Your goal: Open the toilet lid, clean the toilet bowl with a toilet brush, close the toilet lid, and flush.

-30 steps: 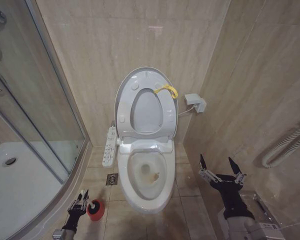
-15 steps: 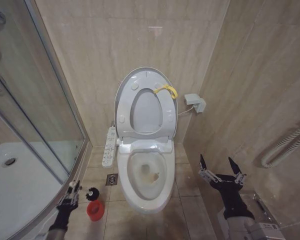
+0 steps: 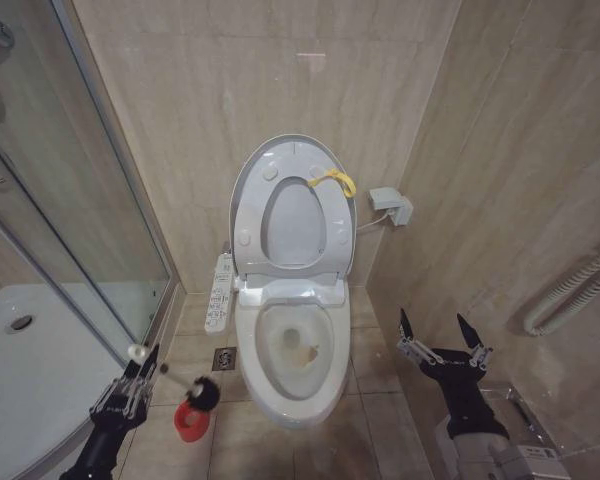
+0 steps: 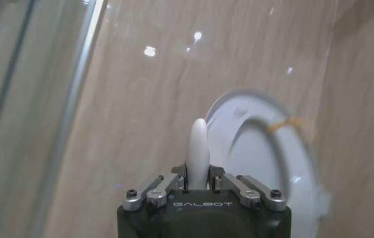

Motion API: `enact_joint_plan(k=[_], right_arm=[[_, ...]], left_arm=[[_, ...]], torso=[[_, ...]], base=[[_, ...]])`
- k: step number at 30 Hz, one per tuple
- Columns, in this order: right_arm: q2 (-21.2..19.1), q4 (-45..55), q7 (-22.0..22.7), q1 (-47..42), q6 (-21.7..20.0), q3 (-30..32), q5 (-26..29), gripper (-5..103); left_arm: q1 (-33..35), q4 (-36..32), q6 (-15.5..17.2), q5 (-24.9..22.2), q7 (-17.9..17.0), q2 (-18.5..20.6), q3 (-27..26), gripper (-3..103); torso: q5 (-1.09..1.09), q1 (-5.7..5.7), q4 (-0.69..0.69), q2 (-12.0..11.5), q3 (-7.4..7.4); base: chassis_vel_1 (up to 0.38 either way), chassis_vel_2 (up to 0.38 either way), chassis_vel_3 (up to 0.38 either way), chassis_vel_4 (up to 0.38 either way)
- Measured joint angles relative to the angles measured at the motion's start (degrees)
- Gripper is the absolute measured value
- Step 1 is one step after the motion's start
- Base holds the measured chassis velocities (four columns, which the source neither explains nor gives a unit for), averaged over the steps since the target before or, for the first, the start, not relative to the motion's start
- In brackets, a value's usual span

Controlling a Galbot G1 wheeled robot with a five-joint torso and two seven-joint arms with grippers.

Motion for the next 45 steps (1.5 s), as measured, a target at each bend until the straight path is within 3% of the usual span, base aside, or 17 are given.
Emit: enact_joint_plan(k=[4, 11, 14, 22, 28, 39, 45], right_arm=[[0.0, 0.0, 0.0, 0.0, 0.0, 0.0, 0.0, 100], [0.0, 0.0, 0.0, 0.0, 0.0, 0.0, 0.0, 100], [0.0, 0.0, 0.0, 0.0, 0.0, 0.0, 0.0, 100], [0.0, 0.0, 0.0, 0.0, 0.0, 0.0, 0.0, 100], [0.0, 0.0, 0.0, 0.0, 0.0, 0.0, 0.0, 100], [0.0, 0.0, 0.0, 0.0, 0.0, 0.0, 0.0, 100], [0.0, 0.0, 0.0, 0.0, 0.0, 0.0, 0.0, 100]], left_arm=[[-4.2, -4.9, 6.3, -7.3, -1.3, 2.0, 1.0, 21], [-12.7, 1.1, 9.4, -14.2, -0.6, 4.3, 2.5, 21], [-17.2, 7.7, 8.9, -15.7, 2.7, 5.5, 3.1, 21], [-20.5, 15.5, 6.8, -18.3, 9.0, 8.7, 3.8, 21], [-23.1, 17.9, 6.3, -18.6, 9.5, 9.4, 5.3, 21], [-30.7, 22.3, 5.6, -20.1, 10.7, 9.6, 12.8, 21], [-37.7, 30.7, 4.3, -17.3, 9.7, 9.3, 19.6, 21]], torso=[[0.0, 0.0, -0.02, 0.0, 0.0], [-0.01, 0.0, -0.01, 0.0, 0.0], [-0.02, 0.0, -0.01, 0.0, 0.01], [-0.01, 0.0, 0.01, 0.0, 0.01], [-0.01, 0.0, 0.0, 0.0, 0.01], [0.01, 0.0, 0.0, 0.0, 0.0], [0.0, 0.01, -0.01, 0.0, 0.0]], base=[[0.0, 0.0, 0.0, 0.0], [0.0, 0.0, 0.0, 0.0], [0.0, 0.0, 0.0, 0.0], [0.0, 0.0, 0.0, 0.0], [0.0, 0.0, 0.0, 0.0], [0.0, 0.0, 0.0, 0.0], [0.0, 0.0, 0.0, 0.0]])
